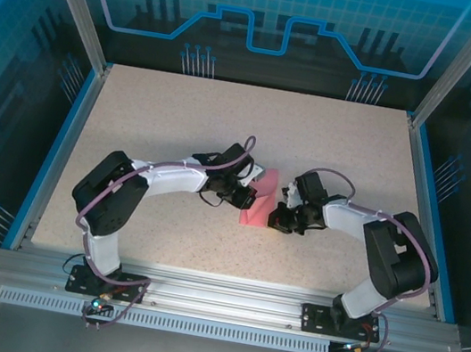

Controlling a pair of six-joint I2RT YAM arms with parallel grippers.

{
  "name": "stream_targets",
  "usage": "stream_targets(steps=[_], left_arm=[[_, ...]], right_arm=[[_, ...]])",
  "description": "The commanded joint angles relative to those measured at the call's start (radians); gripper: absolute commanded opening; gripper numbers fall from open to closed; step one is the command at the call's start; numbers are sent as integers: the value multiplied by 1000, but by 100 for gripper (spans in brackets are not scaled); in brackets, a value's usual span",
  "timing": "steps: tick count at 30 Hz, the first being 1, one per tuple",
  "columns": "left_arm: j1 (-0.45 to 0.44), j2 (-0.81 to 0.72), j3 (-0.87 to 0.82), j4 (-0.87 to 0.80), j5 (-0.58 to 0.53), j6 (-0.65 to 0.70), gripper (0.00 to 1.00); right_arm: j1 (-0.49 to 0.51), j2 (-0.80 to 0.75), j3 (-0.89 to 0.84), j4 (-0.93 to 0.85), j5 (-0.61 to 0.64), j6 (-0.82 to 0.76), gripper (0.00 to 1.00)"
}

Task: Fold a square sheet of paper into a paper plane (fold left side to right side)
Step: Fold the triangle a second time at the center of the table.

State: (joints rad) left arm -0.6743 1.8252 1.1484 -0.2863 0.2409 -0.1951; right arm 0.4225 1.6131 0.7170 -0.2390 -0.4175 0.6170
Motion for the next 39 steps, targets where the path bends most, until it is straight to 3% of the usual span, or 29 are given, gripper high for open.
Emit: stream_targets(steps=[1,14,39], left_arm=[[11,19,41,-39,3,41,0],[23,47,74,-62,-21,81,0],[57,151,134,-48,-25,111,0]], right_arm=[[18,18,33,-39,43,15,0],[19,34,42,-108,102,1,0],[24,51,51,-134,106,-4,0]])
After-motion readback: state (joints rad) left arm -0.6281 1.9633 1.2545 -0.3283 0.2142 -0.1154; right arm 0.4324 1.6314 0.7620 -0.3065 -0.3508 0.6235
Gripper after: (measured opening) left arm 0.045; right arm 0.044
